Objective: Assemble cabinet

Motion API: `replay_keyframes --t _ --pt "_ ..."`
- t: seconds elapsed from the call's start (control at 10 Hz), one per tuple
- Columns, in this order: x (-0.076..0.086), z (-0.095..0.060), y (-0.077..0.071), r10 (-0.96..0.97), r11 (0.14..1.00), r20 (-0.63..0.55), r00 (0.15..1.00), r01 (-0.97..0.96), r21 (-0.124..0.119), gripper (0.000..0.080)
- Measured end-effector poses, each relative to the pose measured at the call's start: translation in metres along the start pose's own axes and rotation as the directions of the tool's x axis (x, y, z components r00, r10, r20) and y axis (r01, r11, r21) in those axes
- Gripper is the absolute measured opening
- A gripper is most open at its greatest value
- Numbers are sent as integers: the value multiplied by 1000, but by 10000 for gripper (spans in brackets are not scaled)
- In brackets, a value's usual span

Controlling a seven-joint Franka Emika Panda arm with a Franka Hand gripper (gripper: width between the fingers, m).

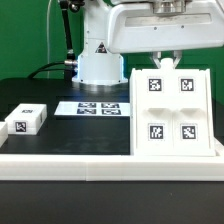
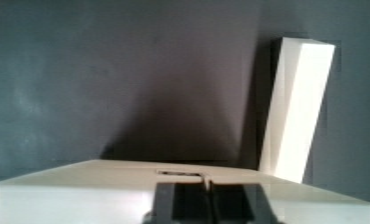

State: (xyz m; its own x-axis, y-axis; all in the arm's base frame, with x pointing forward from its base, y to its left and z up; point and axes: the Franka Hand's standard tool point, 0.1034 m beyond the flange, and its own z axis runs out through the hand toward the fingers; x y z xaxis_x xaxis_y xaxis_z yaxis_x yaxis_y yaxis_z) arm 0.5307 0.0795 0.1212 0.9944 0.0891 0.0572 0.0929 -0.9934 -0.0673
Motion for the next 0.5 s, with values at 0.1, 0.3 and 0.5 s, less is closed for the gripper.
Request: replay_keyframes --t 0.1,0.3,0.5 --pt "-1 0 2 -3 1000 2 1000 3 -1 5" --pt "6 -6 3 -6 1000 -2 1000 6 0 5" --pt "18 -14 1 -22 1000 20 1000 22 6 5"
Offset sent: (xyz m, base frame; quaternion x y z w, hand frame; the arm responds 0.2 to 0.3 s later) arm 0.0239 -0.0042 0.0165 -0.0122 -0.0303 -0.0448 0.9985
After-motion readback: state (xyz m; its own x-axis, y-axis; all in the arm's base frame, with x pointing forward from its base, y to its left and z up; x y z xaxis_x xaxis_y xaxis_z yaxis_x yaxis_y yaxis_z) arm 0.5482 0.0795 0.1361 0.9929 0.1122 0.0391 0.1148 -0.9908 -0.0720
